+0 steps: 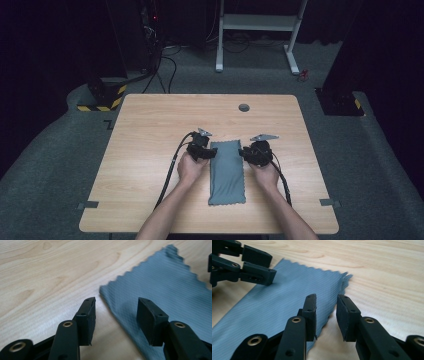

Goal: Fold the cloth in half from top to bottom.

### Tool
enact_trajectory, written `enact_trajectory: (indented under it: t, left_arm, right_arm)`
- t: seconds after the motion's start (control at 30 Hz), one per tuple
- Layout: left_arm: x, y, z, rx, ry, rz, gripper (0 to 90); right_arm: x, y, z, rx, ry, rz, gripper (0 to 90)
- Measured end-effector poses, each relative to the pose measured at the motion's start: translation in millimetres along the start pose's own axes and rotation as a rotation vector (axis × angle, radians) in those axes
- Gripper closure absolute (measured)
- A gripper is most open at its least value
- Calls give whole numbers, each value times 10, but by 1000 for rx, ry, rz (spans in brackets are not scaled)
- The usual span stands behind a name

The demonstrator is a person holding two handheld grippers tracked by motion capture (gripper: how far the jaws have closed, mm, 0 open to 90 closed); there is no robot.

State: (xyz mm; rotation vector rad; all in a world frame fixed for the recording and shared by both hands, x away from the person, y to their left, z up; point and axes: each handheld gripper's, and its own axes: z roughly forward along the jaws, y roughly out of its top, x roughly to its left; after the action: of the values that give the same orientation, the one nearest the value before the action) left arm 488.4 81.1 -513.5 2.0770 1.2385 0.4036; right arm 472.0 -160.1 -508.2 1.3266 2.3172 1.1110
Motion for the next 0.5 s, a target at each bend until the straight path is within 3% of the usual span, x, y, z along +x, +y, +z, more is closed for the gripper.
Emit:
enact_trajectory:
  t: [0.23,0.3,0.5]
  left_arm:
    - [29,71,57,9,38,15,530]
    - [23,72,68,2,44,15,532]
    - [22,118,81,27,45,24,549]
  right_arm:
    - [-75,115,131,-15,-57,22,690]
    - [-95,145,197,16,-61,33,689]
    - [-99,234,334,35,-80,40,690]
